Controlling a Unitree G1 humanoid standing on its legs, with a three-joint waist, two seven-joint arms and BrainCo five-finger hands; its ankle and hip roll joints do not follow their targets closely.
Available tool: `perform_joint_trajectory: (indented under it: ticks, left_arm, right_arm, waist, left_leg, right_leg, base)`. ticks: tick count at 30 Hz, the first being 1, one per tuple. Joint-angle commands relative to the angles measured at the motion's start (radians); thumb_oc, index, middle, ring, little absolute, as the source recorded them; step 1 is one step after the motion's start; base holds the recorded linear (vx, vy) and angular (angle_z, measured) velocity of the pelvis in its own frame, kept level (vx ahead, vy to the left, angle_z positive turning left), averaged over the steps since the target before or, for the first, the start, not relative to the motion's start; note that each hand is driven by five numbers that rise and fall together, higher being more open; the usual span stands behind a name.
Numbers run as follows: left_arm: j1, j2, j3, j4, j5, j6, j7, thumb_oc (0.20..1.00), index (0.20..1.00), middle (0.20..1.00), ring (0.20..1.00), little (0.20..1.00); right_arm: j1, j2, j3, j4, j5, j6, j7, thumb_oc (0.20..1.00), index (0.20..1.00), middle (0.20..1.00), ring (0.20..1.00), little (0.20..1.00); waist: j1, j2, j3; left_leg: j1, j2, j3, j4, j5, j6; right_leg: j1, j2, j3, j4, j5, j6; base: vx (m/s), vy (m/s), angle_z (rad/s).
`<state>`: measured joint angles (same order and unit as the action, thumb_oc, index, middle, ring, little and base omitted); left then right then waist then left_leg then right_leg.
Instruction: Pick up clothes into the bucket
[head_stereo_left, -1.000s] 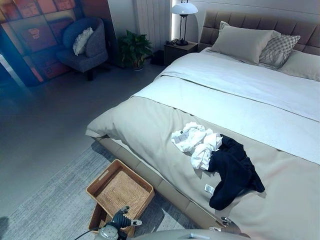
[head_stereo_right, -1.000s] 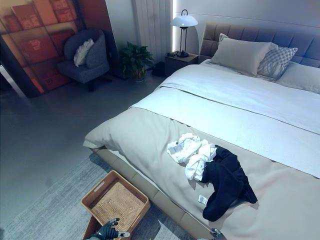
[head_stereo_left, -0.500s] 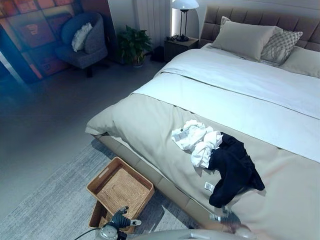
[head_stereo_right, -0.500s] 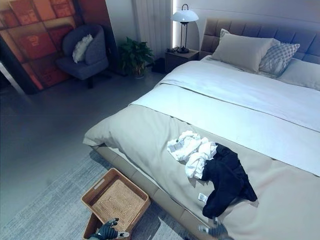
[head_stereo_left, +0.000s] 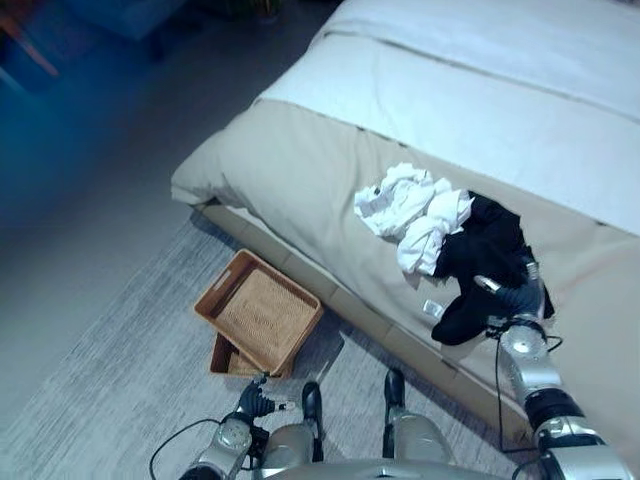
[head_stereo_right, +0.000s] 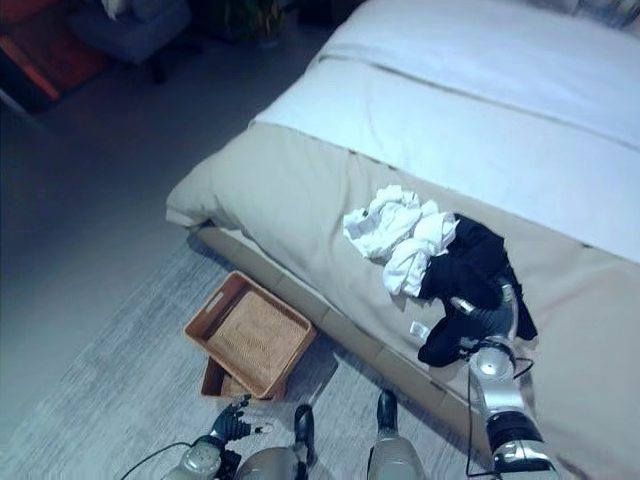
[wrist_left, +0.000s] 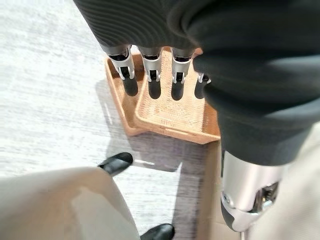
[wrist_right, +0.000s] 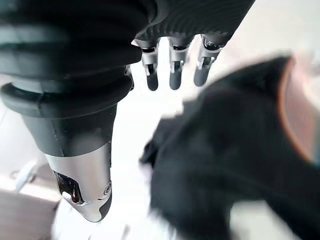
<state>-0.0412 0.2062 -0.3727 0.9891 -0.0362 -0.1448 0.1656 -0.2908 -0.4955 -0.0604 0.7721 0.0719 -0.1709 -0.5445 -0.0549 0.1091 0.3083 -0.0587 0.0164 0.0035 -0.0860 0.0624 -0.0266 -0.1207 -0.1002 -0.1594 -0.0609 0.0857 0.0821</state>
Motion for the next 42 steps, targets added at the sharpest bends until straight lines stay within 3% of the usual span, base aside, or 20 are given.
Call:
perform_joint_trajectory:
  ticks: [1,6,12,16,17,20,22,29,31,36,42]
  left_arm:
    - [-0.048,-0.004,-0.027,-0.009,-0.058,-0.046,0.047,1.000,1.000,1.000,1.000,1.000]
    - [-0.074,-0.024,-0.066,-0.034,-0.100,-0.053,0.069,1.000,1.000,1.000,1.000,1.000]
    - [-0.112,-0.043,-0.128,-0.086,-0.164,-0.055,0.077,1.000,1.000,1.000,1.000,1.000]
    - [-0.133,-0.043,-0.152,-0.128,-0.201,-0.060,0.070,1.000,1.000,1.000,1.000,1.000]
    - [-0.143,-0.037,-0.160,-0.156,-0.228,-0.066,0.080,1.000,1.000,1.000,1.000,1.000]
    - [-0.149,-0.036,-0.160,-0.173,-0.247,-0.069,0.081,1.000,1.000,1.000,1.000,1.000]
    - [-0.148,-0.026,-0.142,-0.190,-0.275,-0.067,0.094,1.000,1.000,1.000,1.000,1.000]
    - [-0.159,-0.004,-0.133,-0.210,-0.309,-0.072,0.104,1.000,1.000,1.000,1.000,1.000]
    - [-0.158,0.002,-0.126,-0.226,-0.315,-0.073,0.103,1.000,1.000,1.000,1.000,1.000]
    - [-0.150,0.010,-0.120,-0.239,-0.320,-0.080,0.106,1.000,1.000,1.000,1.000,1.000]
    - [-0.155,0.021,-0.098,-0.211,-0.314,-0.093,0.122,1.000,1.000,1.000,1.000,1.000]
  right_arm:
    - [-0.117,-0.109,-0.007,0.053,-0.119,0.029,-0.158,1.000,1.000,1.000,1.000,1.000]
    - [-0.219,-0.206,0.037,0.195,-0.140,0.089,-0.217,1.000,1.000,1.000,1.000,1.000]
    - [-0.371,-0.290,0.171,0.455,-0.120,0.138,-0.144,1.000,1.000,1.000,1.000,1.000]
    - [-0.446,-0.327,0.245,0.551,-0.139,0.163,-0.087,1.000,1.000,1.000,1.000,1.000]
    - [-0.506,-0.329,0.293,0.563,-0.142,0.177,-0.080,1.000,1.000,1.000,1.000,1.000]
    - [-0.526,-0.351,0.319,0.585,-0.148,0.174,-0.051,1.000,1.000,1.000,1.000,1.000]
    - [-0.603,-0.358,0.388,0.581,-0.158,0.175,-0.021,1.000,1.000,1.000,1.000,1.000]
    - [-0.708,-0.363,0.462,0.609,-0.127,0.153,0.044,1.000,1.000,1.000,1.000,1.000]
    - [-0.723,-0.363,0.463,0.591,-0.094,0.134,0.056,0.200,0.200,0.200,0.200,0.200]
    - [-0.748,-0.344,0.438,0.523,-0.012,0.092,0.020,0.200,0.200,0.200,0.200,0.200]
    - [-0.748,-0.329,0.397,0.255,0.073,0.011,-0.056,0.200,0.200,0.200,0.200,0.200]
  waist:
    - [0.001,-0.022,0.014]
    - [0.005,0.012,0.060]
    - [0.009,0.041,0.132]
    - [0.007,0.047,0.175]
    - [0.004,0.042,0.207]
    - [0.008,0.038,0.212]
    - [0.013,0.029,0.212]
    - [0.025,0.027,0.212]
    - [0.026,0.026,0.212]
    - [0.029,0.020,0.212]
    - [0.017,-0.020,0.212]
  left_leg:
    - [-0.036,-0.042,-0.061,0.044,-0.016,0.006]
    - [-0.080,-0.050,-0.070,0.050,-0.006,-0.001]
    - [-0.155,-0.059,-0.067,0.093,-0.001,-0.009]
    - [-0.218,-0.064,-0.059,0.172,-0.017,-0.014]
    - [-0.267,-0.075,-0.046,0.247,-0.040,-0.018]
    - [-0.334,-0.078,-0.036,0.318,-0.061,-0.018]
    - [-0.450,-0.076,-0.020,0.412,-0.086,-0.014]
    - [-0.588,-0.074,-0.012,0.469,-0.090,-0.008]
    - [-0.601,-0.074,-0.011,0.463,-0.086,-0.006]
    - [-0.593,-0.076,-0.017,0.440,-0.075,-0.005]
    - [-0.536,-0.067,-0.026,0.375,-0.055,-0.010]
  right_leg:
    - [-0.062,-0.070,-0.025,0.248,-0.141,0.032]
    - [-0.111,-0.087,-0.028,0.288,-0.151,0.027]
    - [-0.204,-0.100,-0.027,0.377,-0.166,0.021]
    - [-0.261,-0.105,-0.011,0.436,-0.175,0.013]
    - [-0.300,-0.108,0.007,0.477,-0.186,0.003]
    - [-0.365,-0.107,0.026,0.528,-0.196,-0.007]
    - [-0.479,-0.102,0.056,0.608,-0.209,-0.022]
    - [-0.624,-0.096,0.074,0.659,-0.208,-0.030]
    - [-0.638,-0.094,0.073,0.653,-0.206,-0.031]
    - [-0.628,-0.092,0.066,0.628,-0.198,-0.029]
    - [-0.571,-0.080,0.054,0.544,-0.164,-0.015]
  base:
    - [-0.04,0.005,0.05]
    - [-0.02,-0.016,0.01]
    - [-0.04,-0.027,0.05]
    - [-0.07,-0.057,0.07]
    - [-0.06,-0.029,0.08]
    - [-0.05,-0.052,0.09]
    - [-0.06,-0.056,0.05]
    - [-0.03,-0.019,-0.06]
    - [0.00,0.000,0.00]
    - [-0.01,0.004,-0.04]
    - [-0.02,0.010,-0.05]
